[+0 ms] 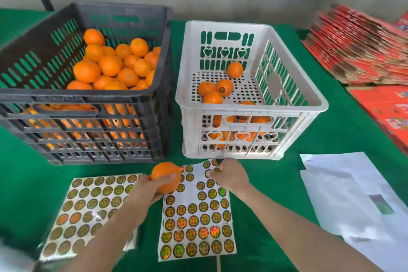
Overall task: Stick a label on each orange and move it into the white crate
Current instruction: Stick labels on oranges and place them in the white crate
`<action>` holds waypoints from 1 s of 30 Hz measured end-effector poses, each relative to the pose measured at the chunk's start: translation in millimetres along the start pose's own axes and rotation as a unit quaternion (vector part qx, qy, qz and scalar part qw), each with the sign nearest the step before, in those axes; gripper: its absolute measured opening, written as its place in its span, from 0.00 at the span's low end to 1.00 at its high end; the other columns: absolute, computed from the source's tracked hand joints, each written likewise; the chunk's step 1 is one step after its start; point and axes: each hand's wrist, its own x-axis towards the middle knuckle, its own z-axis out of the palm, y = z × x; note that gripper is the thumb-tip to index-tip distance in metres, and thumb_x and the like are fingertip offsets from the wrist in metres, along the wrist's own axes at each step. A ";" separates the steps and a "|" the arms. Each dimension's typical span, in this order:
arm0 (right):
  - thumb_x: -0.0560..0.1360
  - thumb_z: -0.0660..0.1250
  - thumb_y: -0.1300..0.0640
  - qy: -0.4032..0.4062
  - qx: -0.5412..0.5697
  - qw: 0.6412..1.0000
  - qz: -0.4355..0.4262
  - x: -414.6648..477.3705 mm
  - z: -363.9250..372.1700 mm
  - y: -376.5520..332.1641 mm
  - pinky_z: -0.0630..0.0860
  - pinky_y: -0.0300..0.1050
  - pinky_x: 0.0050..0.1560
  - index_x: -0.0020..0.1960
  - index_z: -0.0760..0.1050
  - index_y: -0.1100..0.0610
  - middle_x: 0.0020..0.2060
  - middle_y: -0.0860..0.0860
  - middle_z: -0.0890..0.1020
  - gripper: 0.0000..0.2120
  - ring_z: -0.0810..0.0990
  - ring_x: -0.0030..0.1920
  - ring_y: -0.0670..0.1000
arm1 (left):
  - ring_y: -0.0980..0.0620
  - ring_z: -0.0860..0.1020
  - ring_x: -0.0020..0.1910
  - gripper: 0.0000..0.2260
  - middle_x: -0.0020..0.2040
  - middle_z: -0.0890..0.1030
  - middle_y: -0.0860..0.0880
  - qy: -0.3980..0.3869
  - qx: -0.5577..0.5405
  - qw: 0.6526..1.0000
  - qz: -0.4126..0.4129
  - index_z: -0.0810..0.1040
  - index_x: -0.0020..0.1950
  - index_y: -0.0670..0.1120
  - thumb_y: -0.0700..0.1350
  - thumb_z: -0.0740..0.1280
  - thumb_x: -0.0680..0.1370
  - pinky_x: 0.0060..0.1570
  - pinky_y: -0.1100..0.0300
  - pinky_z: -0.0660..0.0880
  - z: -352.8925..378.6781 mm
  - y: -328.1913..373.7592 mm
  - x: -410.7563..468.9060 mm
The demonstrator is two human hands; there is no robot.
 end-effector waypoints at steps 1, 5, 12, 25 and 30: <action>0.71 0.70 0.50 0.013 0.023 1.000 -0.009 -2.3 0.8 -2.6 0.56 0.40 0.25 0.27 0.59 0.54 0.24 0.47 0.63 0.23 0.63 0.25 0.45 | 0.44 0.75 0.58 0.29 0.60 0.73 0.42 -0.010 0.000 1.000 0.001 0.64 0.61 0.42 0.47 0.75 0.66 0.57 0.53 0.74 0.2 0.8 -0.9; 0.73 0.68 0.61 -0.008 0.299 0.954 0.020 -10.1 -0.8 -8.9 0.73 0.36 0.33 0.36 0.74 0.57 0.30 0.49 0.78 0.08 0.77 0.32 0.50 | 0.45 0.70 0.64 0.44 0.65 0.71 0.42 -0.047 -0.014 0.998 0.032 0.64 0.70 0.38 0.49 0.79 0.59 0.68 0.51 0.65 -3.0 -1.2 -5.3; 0.76 0.64 0.68 -0.098 0.557 0.822 0.063 -23.3 -17.1 -10.2 0.81 0.48 0.41 0.52 0.77 0.64 0.47 0.59 0.84 0.07 0.84 0.43 0.56 | 0.43 0.77 0.59 0.53 0.59 0.79 0.44 -0.197 -0.076 0.976 0.044 0.72 0.62 0.45 0.61 0.81 0.41 0.56 0.49 0.73 -21.0 1.3 -20.1; 0.75 0.67 0.57 0.052 0.064 0.968 -0.235 -87.8 32.5 -4.8 0.72 0.39 0.50 0.51 0.81 0.58 0.45 0.48 0.77 0.08 0.74 0.46 0.47 | 0.43 0.82 0.51 0.46 0.54 0.83 0.40 -0.200 -0.130 0.970 0.032 0.76 0.59 0.41 0.58 0.82 0.45 0.49 0.50 0.74 -2.9 -16.7 -26.3; 0.75 0.67 0.56 0.093 0.070 0.973 -0.200 -90.5 48.5 -10.2 0.72 0.41 0.53 0.52 0.82 0.58 0.48 0.53 0.80 0.09 0.76 0.52 0.52 | 0.39 0.81 0.54 0.27 0.56 0.81 0.38 -0.193 -0.163 0.968 0.000 0.74 0.63 0.39 0.47 0.73 0.66 0.51 0.47 0.75 1.4 -20.4 -25.9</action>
